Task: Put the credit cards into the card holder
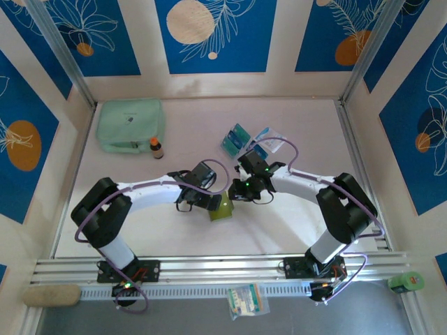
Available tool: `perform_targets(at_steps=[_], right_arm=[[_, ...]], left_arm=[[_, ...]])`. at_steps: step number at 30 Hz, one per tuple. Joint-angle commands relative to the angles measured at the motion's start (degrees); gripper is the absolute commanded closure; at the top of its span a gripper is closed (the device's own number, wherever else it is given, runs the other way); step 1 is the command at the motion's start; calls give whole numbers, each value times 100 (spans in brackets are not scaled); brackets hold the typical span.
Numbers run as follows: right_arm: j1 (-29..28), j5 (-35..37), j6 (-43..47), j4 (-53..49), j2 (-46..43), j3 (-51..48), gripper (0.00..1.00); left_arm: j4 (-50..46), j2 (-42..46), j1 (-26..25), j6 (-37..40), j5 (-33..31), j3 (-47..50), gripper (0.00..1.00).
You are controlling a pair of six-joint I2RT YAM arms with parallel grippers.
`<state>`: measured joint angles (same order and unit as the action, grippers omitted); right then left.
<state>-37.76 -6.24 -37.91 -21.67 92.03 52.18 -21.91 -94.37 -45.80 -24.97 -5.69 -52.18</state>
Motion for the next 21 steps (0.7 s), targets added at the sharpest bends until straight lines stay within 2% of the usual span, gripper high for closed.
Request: perform_targets(at_steps=[1,11,21], right_arm=[[-56,-53,3,-127,-136,134,76],[-82,-54,12,-109,18,211,76],[-23,-28,51,-104,165,190,81]], left_arm=[[-240,-128,-61,115,-151,121,0],[-257,-117,-61,127,-160,109,0],[-252,-118,-67,124,-160,121,0]])
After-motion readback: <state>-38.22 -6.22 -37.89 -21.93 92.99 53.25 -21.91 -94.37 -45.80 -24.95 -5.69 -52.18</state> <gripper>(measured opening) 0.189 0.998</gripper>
